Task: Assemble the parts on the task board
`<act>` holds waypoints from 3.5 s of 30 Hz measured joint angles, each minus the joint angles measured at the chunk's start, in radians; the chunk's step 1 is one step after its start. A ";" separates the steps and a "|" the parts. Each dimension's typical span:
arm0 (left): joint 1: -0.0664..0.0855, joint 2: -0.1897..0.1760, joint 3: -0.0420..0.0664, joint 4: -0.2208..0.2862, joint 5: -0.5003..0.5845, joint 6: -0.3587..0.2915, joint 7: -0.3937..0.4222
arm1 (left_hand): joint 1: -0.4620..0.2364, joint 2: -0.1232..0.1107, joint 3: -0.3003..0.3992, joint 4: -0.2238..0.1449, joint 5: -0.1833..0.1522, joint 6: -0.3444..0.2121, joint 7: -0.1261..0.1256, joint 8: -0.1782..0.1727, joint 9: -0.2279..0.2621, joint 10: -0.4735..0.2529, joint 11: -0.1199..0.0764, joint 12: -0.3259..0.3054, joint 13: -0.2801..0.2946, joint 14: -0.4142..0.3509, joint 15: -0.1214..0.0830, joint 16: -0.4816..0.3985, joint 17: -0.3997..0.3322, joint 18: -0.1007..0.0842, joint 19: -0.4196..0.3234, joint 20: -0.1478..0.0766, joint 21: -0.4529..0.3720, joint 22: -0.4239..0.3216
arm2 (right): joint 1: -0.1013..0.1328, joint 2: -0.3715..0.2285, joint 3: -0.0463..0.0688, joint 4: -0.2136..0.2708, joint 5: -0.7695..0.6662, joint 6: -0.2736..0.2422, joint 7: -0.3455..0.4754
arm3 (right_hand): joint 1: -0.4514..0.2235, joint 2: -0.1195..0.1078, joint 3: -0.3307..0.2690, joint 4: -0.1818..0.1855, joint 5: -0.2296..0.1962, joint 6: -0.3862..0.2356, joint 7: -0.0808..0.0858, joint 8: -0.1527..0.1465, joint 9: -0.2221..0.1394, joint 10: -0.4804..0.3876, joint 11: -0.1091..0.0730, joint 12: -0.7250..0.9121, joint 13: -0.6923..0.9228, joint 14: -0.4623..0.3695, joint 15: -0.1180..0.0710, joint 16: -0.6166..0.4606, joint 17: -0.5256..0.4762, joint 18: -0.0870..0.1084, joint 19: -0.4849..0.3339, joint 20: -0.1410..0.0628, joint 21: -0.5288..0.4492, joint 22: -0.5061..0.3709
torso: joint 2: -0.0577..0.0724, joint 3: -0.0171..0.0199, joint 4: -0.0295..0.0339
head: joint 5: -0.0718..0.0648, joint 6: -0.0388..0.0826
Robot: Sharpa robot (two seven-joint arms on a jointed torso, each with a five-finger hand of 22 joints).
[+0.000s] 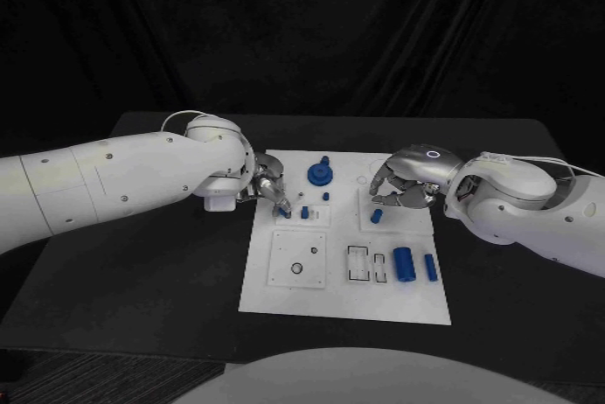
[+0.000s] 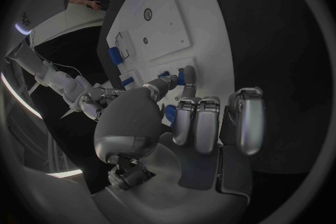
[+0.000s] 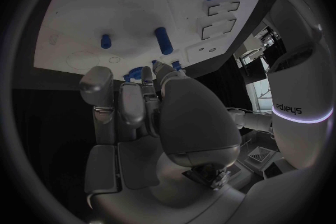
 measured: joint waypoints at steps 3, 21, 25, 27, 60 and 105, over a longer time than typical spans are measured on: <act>-0.001 0.001 0.000 0.000 0.000 -0.004 0.005 | 0.000 0.000 0.003 -0.003 0.006 0.000 0.000 0.000 0.000 0.000 0.000 0.000 0.000 0.000 0.000 0.000 0.000 0.000 -0.004 -0.004 -0.005 0.000 | 0.000 0.000 0.000 0.000 0.000 0.000 0.000 | 0.000 0.000 0.000 0.000 0.000 0.000 0.000 0.000 0.000 0.000 0.000 0.000 0.000 0.000 0.000 0.000 0.000 0.000 0.000 0.000 0.000 0.000 | 0.000 0.0000 0.0000 | 0.000 0.000; -0.003 0.009 0.000 -0.005 0.000 -0.015 0.019 | 0.001 0.008 0.003 -0.003 0.006 0.000 0.001 0.000 -0.001 0.000 0.000 0.000 0.000 0.000 0.000 0.000 0.000 0.000 -0.004 -0.004 -0.004 0.000 | 0.000 0.001 0.000 0.000 0.005 0.000 0.000 | 0.000 0.000 0.000 0.000 0.000 0.004 0.004 0.000 -0.001 0.000 0.000 0.000 0.000 0.000 0.000 0.000 0.000 0.000 0.000 0.000 -0.004 0.000 | 0.000 0.0001 -0.0008 | 0.002 0.000; -0.005 0.009 0.000 -0.006 0.000 -0.014 0.020 | 0.002 0.009 0.003 -0.003 0.006 0.001 0.002 0.000 -0.001 0.000 0.000 0.000 0.000 0.000 0.000 0.000 0.000 0.000 -0.004 -0.004 -0.010 0.000 | 0.000 0.001 0.000 0.000 0.006 0.000 0.000 | 0.000 0.000 0.000 0.000 0.000 0.003 0.004 0.000 -0.001 0.000 0.000 0.000 0.000 0.000 0.000 0.000 0.000 0.000 0.000 0.000 -0.004 0.000 | 0.000 0.0002 -0.0006 | 0.001 0.000; -0.006 0.008 0.000 -0.006 0.000 -0.013 0.019 | 0.002 0.009 0.003 -0.003 0.006 0.000 0.004 0.000 -0.001 0.000 0.000 0.000 0.000 0.000 0.000 0.000 0.000 0.000 -0.004 -0.004 -0.010 0.000 | -0.001 0.001 0.000 0.000 0.006 0.001 0.000 | 0.000 0.000 0.000 0.000 0.000 0.004 0.004 0.000 -0.001 0.000 0.000 0.000 0.000 0.000 0.000 0.000 0.000 0.000 0.000 0.000 -0.004 0.000 | 0.000 0.0002 -0.0007 | 0.001 0.000; -0.010 0.007 0.003 -0.019 0.001 0.005 0.019 | -0.003 0.013 0.003 -0.003 0.003 0.002 0.002 -0.008 -0.006 0.000 0.000 0.000 0.000 0.000 0.000 0.000 0.000 0.000 -0.004 -0.004 -0.014 0.000 | -0.004 0.003 0.000 -0.002 0.009 0.004 -0.001 | 0.000 0.000 0.000 0.000 0.000 0.003 0.003 -0.004 -0.002 0.000 0.000 0.000 0.000 0.000 0.000 0.000 -0.002 0.000 0.000 0.000 -0.008 0.000 | 0.000 0.0001 -0.0003 | 0.004 0.000; -0.022 -0.037 0.000 0.053 0.000 -0.100 0.024 | 0.003 0.026 0.010 -0.004 0.003 -0.007 0.011 -0.016 -0.010 0.000 0.000 -0.004 0.000 0.000 0.000 0.000 0.000 0.000 -0.014 0.000 -0.027 0.000 | -0.006 -0.001 0.000 -0.001 0.015 0.008 -0.002 | 0.000 0.000 0.003 -0.003 0.000 0.003 0.003 -0.004 -0.004 -0.004 0.004 0.000 0.000 0.000 0.000 -0.005 -0.005 0.000 0.000 0.000 -0.016 0.000 | 0.000 -0.0001 0.0003 | 0.008 0.000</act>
